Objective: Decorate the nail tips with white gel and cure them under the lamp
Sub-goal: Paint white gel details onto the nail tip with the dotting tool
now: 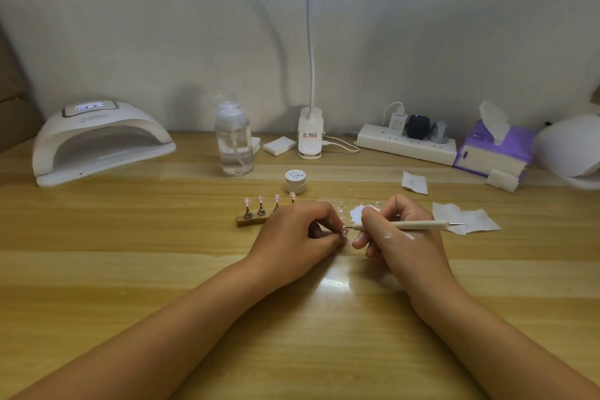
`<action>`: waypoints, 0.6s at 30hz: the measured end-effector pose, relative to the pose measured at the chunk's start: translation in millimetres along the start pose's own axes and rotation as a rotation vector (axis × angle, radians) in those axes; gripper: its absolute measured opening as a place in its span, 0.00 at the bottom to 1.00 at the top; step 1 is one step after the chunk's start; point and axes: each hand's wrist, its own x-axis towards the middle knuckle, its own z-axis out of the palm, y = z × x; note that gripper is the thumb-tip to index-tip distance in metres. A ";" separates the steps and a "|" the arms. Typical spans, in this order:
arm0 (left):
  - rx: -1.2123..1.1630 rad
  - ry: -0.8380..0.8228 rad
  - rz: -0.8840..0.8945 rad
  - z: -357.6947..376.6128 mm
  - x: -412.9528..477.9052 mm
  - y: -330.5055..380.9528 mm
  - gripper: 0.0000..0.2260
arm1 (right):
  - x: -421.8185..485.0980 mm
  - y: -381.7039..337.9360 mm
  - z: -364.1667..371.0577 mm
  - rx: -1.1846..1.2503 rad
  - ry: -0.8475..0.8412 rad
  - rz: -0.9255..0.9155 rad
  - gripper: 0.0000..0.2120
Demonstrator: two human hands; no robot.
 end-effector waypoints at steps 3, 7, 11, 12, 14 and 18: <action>-0.007 0.005 -0.002 0.5 -0.4 -0.9 0.10 | 0.0 -0.7 -0.3 0.033 0.016 0.008 0.11; -0.022 0.006 -0.008 1.4 0.5 -1.7 0.07 | 0.5 -0.7 -1.7 0.072 0.039 0.029 0.11; -0.022 0.005 -0.004 1.4 0.8 -2.0 0.06 | -0.1 0.2 -1.2 0.017 0.023 0.029 0.13; -0.019 0.005 -0.003 1.2 0.6 -1.9 0.06 | -0.3 0.0 -1.0 0.012 0.018 0.032 0.13; -0.014 0.006 -0.004 1.2 0.1 -2.0 0.06 | -0.8 -0.5 -0.9 0.002 0.004 0.035 0.12; -0.010 0.008 -0.001 0.8 -0.1 -1.8 0.07 | -0.6 -0.5 -1.0 -0.009 -0.001 0.009 0.11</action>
